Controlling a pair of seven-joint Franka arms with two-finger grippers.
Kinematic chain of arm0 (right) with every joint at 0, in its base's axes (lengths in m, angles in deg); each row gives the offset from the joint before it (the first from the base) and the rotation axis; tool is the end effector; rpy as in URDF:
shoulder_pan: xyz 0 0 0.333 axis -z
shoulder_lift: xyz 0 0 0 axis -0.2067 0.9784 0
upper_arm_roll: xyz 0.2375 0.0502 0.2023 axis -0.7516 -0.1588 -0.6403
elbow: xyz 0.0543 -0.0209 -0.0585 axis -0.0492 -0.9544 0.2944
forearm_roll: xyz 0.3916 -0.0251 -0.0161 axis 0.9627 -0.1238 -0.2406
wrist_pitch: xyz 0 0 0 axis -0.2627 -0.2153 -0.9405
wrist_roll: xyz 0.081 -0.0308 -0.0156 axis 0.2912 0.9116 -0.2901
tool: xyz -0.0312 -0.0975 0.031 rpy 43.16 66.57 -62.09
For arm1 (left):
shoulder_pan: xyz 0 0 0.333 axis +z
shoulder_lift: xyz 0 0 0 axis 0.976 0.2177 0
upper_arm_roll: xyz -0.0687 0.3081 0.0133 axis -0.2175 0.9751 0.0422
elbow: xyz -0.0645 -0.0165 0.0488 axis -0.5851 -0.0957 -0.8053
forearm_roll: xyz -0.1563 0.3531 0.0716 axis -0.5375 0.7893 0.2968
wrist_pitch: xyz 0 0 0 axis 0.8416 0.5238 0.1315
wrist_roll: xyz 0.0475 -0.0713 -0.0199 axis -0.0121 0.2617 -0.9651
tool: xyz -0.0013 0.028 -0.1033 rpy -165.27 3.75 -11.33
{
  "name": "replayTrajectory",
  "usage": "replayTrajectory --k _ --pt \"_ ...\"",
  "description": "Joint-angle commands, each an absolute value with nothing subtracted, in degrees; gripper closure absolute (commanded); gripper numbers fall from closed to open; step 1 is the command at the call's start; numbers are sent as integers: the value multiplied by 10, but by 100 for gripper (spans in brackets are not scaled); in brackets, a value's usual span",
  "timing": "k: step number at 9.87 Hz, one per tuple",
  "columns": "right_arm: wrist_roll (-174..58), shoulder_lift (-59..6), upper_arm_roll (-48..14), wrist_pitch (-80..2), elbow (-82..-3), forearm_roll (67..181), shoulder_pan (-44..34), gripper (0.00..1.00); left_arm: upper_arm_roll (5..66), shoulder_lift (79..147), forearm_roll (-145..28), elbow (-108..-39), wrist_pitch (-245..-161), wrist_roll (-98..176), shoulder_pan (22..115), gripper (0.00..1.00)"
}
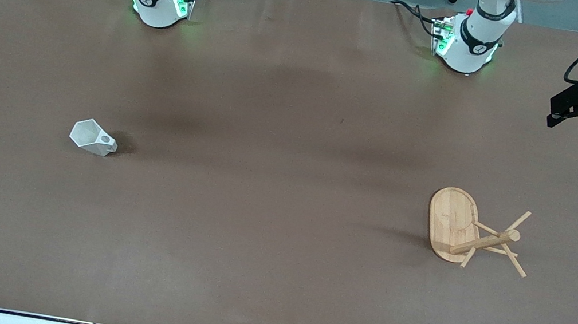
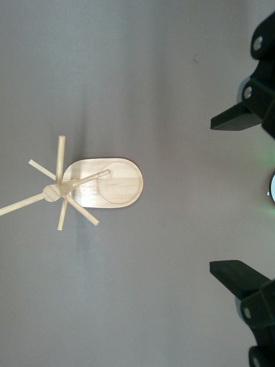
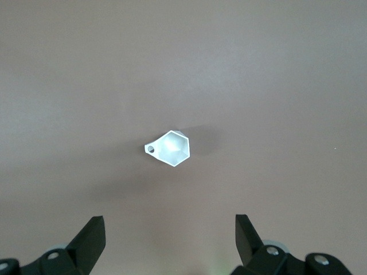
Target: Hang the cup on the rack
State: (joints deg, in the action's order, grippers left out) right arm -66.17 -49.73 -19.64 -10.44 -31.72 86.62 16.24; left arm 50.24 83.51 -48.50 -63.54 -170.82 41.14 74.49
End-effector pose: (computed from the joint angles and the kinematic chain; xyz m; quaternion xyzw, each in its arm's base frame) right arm 0.5470 -0.0690 0.6286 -0.9956 0.0918 0.0184 0.0001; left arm 0.5201 -0.0576 0.6592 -0.9998 0.0178 0.0024 0.0118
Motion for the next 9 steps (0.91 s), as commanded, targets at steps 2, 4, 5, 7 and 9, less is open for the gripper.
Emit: replayTrajectory --k 2,4,5,7,9 --pt "-657 -507 -196 -233 -483 860 173 0 503 848 -480 -638 -1706 420 744 0" --pt "-655 -504 -188 -335 -574 860 173 0 504 848 -479 -636 -1705 418 744 0" --pt "-652 -503 -186 -417 -634 860 173 0 504 848 -480 -637 -1705 419 744 0" --pt "-646 -498 -185 -539 -722 861 171 0 504 847 -480 -637 -1704 412 744 0" --pt "-647 -456 -185 -607 -749 861 173 0 504 848 -480 -637 -1704 416 744 0"
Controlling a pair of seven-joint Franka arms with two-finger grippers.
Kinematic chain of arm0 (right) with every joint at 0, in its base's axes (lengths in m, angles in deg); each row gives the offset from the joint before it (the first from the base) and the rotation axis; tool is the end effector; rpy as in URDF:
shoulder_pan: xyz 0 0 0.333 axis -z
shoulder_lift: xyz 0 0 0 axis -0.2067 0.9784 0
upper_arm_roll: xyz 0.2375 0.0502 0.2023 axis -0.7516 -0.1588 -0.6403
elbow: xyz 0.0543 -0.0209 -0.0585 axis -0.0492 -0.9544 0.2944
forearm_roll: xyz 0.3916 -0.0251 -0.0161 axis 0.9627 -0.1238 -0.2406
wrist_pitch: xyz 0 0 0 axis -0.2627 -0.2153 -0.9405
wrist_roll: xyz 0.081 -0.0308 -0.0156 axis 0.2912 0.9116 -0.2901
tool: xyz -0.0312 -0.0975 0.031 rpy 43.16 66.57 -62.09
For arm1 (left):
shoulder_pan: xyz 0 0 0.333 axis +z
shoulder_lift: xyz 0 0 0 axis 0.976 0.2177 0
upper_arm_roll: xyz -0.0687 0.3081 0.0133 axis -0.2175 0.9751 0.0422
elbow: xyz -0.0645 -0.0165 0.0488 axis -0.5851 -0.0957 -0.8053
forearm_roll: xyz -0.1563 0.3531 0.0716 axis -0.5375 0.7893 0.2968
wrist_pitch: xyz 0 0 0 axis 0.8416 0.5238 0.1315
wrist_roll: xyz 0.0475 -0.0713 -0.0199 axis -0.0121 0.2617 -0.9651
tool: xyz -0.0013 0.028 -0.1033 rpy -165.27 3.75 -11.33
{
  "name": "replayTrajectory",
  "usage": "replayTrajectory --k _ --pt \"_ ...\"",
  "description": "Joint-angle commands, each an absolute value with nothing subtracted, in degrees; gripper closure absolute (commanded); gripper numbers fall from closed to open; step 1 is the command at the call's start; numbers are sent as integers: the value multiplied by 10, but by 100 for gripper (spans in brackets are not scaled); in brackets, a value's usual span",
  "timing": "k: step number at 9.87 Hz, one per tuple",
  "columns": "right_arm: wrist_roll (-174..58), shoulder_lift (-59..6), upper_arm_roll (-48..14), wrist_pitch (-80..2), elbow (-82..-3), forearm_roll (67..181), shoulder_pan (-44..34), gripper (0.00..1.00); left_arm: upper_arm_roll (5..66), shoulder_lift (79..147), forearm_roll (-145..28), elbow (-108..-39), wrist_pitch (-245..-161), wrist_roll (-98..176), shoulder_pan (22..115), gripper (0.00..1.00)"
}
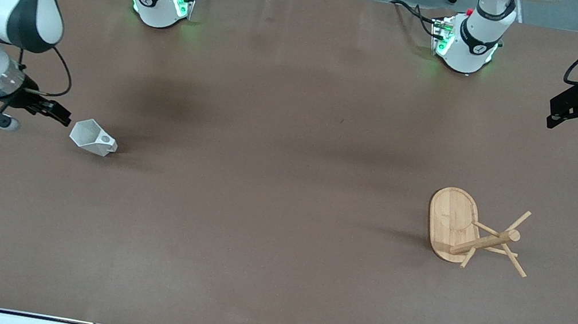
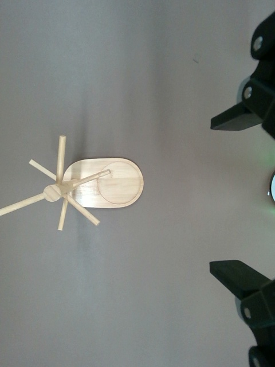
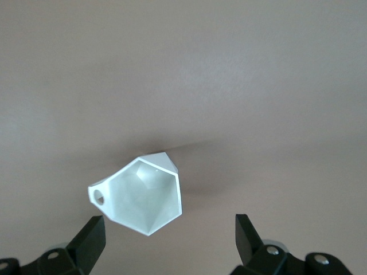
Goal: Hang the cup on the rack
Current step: 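Reach the right gripper to the white cup and grasp it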
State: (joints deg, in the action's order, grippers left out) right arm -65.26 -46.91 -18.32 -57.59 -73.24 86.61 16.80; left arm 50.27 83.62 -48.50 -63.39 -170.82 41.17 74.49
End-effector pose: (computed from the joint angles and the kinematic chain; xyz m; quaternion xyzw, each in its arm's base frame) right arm 0.5198 -0.0830 0.3355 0.9950 -0.0999 0.0061 0.0027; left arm 0.5208 -0.0573 0.6594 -0.9998 0.0178 0.0021 0.0117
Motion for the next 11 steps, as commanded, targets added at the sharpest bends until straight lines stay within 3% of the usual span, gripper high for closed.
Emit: replayTrajectory --k 1,2,4,5,8,10,11 --pt "-647 -428 -185 -631 -750 862 173 0 504 848 -480 -637 -1704 417 744 0" --pt "-647 -407 -185 -651 -755 862 175 1 504 848 -480 -637 -1704 417 744 0" --pt "-647 -379 -186 -670 -755 876 172 16 504 848 -480 -637 -1701 417 745 0" --pt "-647 -372 -186 -679 -755 876 173 27 504 848 -480 -637 -1701 418 745 0" --pt "-648 -360 -186 -682 -755 879 172 75 504 848 -480 -636 -1701 419 745 0" --pt "-648 -360 -186 -680 -751 887 171 96 504 848 -480 -636 -1701 420 745 0" --pt "-641 -360 -186 -674 -741 887 167 99 504 848 -480 -636 -1701 421 745 0"
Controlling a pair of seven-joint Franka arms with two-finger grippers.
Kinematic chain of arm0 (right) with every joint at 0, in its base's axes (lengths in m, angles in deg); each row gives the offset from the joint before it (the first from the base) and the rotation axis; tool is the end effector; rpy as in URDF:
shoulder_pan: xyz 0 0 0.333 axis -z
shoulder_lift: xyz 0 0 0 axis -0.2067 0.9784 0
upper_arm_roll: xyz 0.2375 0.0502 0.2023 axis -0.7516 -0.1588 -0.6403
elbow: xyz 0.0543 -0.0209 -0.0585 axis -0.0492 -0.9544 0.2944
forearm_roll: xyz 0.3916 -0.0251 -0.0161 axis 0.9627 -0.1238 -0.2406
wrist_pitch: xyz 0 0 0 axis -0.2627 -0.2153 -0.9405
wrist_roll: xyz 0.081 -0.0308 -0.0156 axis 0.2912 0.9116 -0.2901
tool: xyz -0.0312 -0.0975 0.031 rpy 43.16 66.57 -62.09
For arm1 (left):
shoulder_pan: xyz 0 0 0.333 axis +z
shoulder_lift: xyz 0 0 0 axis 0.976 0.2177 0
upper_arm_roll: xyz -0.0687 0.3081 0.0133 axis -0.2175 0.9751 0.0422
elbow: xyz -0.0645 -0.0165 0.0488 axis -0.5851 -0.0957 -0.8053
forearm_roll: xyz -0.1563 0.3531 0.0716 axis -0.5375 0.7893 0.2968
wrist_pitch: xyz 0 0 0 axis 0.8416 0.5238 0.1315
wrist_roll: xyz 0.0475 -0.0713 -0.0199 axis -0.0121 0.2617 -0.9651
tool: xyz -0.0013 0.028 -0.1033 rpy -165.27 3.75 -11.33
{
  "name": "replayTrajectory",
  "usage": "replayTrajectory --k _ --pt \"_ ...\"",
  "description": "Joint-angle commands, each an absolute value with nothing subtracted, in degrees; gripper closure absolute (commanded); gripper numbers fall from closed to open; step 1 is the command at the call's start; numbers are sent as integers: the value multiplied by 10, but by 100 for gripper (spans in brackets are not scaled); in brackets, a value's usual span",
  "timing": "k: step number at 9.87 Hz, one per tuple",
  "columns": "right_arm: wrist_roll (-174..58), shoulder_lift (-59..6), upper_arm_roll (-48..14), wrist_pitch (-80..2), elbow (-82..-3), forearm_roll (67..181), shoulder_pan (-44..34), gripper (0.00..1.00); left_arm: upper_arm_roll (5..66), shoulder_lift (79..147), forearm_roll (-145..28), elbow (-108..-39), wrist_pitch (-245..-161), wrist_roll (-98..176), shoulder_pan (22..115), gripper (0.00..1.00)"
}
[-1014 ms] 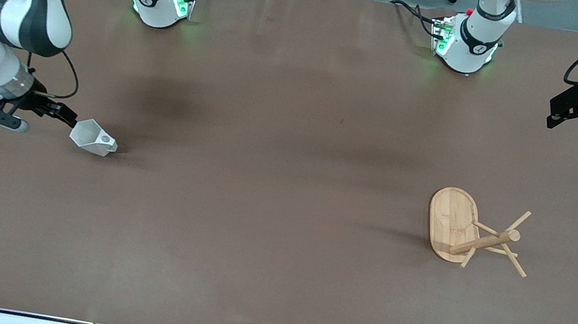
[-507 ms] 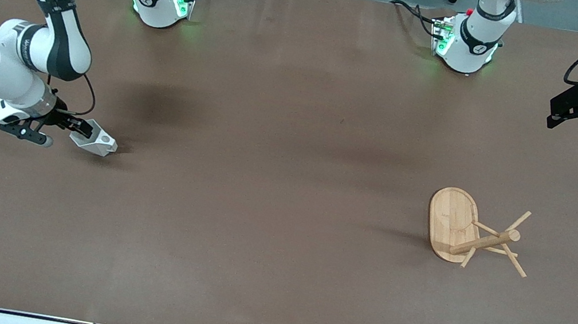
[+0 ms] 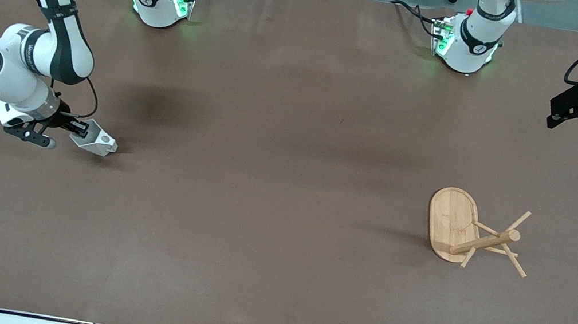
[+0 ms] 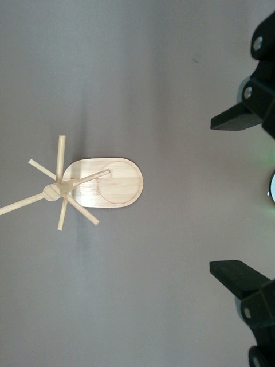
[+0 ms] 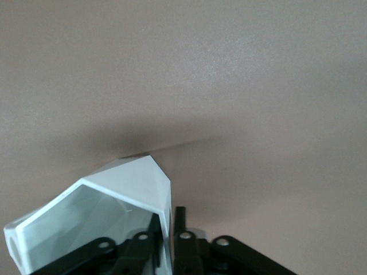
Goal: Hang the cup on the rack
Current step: 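Lift the cup with the right gripper while the left gripper approaches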
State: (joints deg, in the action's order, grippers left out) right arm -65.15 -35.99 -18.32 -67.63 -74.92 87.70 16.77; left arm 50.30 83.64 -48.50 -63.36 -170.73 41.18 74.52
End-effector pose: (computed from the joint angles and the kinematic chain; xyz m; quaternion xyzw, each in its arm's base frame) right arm 0.5197 -0.0834 0.2387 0.9943 -0.1055 -0.0160 0.0028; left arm 0.5208 -0.0567 0.6593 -0.9998 0.0173 0.0028 0.0117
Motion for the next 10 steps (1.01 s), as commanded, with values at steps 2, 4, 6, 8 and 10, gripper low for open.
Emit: replayTrajectory --k 2,4,6,8,10 --pt "-530 -358 -185 -564 -657 887 168 98 504 848 -482 -636 -1701 421 745 0" --pt "-476 -356 -189 -401 -542 888 163 98 504 848 -482 -637 -1701 420 745 0" --pt "-477 -357 -216 -315 -474 950 135 99 503 848 -481 -639 -1701 421 744 0" --pt "-480 -357 -263 -288 -470 1111 132 99 503 848 -482 -639 -1700 420 742 0" --pt "-481 -339 -317 -288 -470 1252 123 99 499 850 -511 -639 -1698 422 737 0"
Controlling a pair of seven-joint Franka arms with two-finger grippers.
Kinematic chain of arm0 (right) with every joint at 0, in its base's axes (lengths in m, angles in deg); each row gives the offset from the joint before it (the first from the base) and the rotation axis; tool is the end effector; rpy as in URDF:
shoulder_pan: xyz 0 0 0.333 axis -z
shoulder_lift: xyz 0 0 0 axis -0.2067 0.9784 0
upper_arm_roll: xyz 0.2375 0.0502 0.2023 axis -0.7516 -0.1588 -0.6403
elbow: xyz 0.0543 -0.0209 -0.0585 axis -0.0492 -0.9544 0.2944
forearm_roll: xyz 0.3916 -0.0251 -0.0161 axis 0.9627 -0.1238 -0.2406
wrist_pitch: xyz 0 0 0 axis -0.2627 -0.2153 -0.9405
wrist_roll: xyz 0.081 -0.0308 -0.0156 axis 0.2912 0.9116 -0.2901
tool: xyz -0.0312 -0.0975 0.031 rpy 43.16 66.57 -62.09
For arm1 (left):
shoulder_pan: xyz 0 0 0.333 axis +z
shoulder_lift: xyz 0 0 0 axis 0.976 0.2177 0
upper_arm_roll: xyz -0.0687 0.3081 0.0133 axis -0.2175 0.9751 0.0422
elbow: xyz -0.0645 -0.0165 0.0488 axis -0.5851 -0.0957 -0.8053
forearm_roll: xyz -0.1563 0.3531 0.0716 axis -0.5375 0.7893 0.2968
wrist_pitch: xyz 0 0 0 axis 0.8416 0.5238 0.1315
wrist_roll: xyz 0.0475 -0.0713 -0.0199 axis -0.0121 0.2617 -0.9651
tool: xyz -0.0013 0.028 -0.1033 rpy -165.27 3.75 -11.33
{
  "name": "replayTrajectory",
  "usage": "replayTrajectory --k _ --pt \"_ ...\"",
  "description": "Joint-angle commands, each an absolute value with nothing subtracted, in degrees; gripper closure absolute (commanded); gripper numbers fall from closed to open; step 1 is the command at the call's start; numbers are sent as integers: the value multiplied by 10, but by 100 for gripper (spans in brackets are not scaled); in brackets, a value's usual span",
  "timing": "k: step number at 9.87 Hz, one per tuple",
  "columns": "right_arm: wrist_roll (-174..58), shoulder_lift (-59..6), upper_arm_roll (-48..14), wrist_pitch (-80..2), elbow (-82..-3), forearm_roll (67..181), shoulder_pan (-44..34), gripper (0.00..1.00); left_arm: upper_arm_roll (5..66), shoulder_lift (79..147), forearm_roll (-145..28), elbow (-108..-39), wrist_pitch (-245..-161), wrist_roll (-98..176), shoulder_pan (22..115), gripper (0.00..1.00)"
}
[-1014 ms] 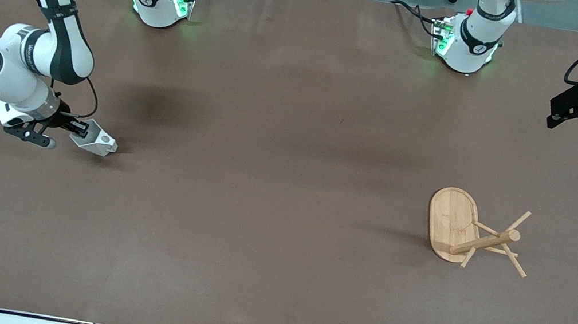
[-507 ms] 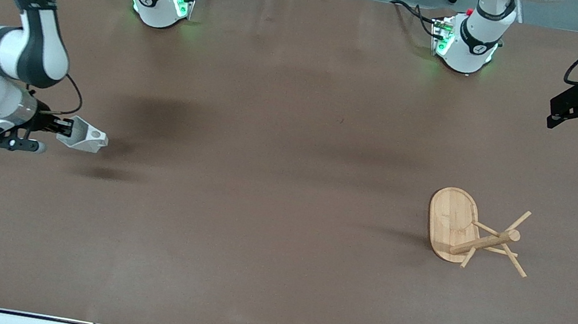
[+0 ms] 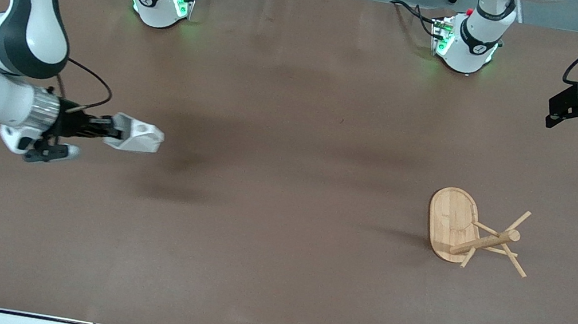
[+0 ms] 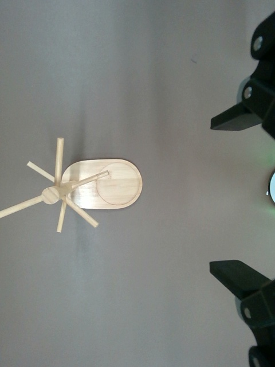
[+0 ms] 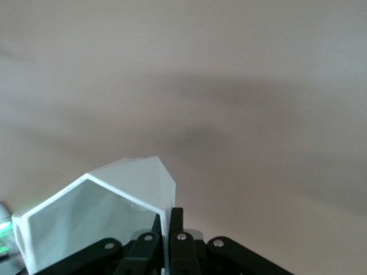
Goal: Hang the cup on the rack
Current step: 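Lift the cup with the right gripper while the left gripper approaches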
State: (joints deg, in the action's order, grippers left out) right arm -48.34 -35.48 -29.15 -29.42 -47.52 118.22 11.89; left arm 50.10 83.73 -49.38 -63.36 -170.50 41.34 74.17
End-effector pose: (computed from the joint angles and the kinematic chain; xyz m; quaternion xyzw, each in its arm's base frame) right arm 0.5948 0.1071 0.3928 -0.9548 -0.0734 0.0922 0.2729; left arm 0.5201 -0.0635 0.6581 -0.9997 0.0242 0.0063 0.0045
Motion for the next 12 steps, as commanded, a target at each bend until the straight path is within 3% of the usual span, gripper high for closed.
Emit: replayTrajectory --k 1,6,8,12 --pt "-477 -322 -344 -288 -470 1322 121 99 497 860 -568 -643 -1698 424 733 0" --pt "-481 -287 -464 -291 -473 1556 113 99 392 884 -591 -651 -1764 480 619 0" --pt "-480 -275 -472 -304 -474 1632 88 99 369 902 -631 -650 -1789 482 592 0" --pt "-481 -275 -475 -308 -476 1667 72 99 319 911 -638 -652 -1839 562 588 0"
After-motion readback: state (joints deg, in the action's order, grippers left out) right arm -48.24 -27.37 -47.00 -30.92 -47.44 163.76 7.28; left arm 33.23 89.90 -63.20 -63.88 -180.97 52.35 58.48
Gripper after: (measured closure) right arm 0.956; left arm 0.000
